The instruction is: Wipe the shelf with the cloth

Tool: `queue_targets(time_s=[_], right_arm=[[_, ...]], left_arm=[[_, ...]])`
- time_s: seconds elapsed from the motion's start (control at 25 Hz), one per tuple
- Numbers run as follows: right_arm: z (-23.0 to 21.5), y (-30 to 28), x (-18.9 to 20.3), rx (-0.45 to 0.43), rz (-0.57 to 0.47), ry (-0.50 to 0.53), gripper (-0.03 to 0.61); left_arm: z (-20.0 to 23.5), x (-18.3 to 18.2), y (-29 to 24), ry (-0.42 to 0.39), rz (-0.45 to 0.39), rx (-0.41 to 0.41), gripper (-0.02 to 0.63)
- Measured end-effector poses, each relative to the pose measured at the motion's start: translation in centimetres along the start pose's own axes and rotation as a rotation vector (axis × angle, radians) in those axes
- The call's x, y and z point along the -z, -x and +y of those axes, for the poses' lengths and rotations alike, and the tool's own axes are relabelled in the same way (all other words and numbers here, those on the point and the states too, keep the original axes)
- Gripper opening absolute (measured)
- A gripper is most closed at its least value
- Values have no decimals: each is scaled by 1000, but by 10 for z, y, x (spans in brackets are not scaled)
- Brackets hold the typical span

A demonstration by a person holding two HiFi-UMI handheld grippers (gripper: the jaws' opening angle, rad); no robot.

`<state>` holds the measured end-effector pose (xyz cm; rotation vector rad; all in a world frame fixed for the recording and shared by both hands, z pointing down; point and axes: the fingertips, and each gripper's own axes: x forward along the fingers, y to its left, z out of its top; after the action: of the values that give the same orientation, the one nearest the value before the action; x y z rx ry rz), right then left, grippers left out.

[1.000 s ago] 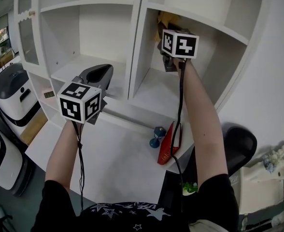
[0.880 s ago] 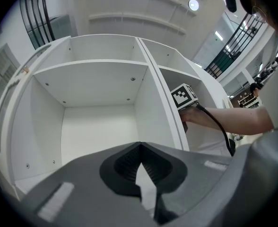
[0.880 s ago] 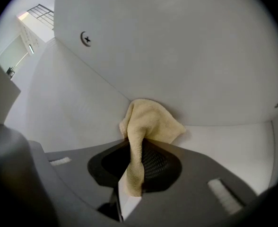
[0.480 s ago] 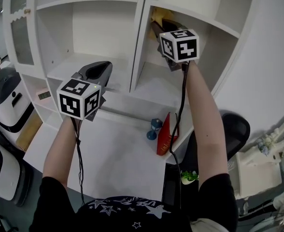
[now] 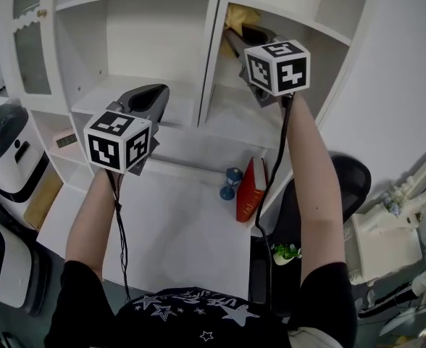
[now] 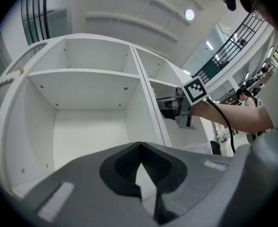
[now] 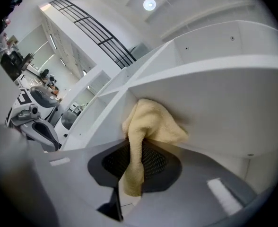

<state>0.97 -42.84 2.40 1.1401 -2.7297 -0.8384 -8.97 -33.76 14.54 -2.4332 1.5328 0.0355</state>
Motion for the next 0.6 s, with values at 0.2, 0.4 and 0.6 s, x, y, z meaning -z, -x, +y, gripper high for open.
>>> queue_targets(time_s=[0.2, 0.4, 0.6], right_arm=[[17, 16, -8, -11, -4, 5, 80], [27, 29, -13, -26, -26, 2, 80], [34, 40, -21, -44, -76, 3, 81]], left_arm=[[-4, -2, 1, 20, -24, 29, 0], [-8, -5, -4, 27, -33, 55, 0], [-9, -4, -10, 32, -42, 70, 0]])
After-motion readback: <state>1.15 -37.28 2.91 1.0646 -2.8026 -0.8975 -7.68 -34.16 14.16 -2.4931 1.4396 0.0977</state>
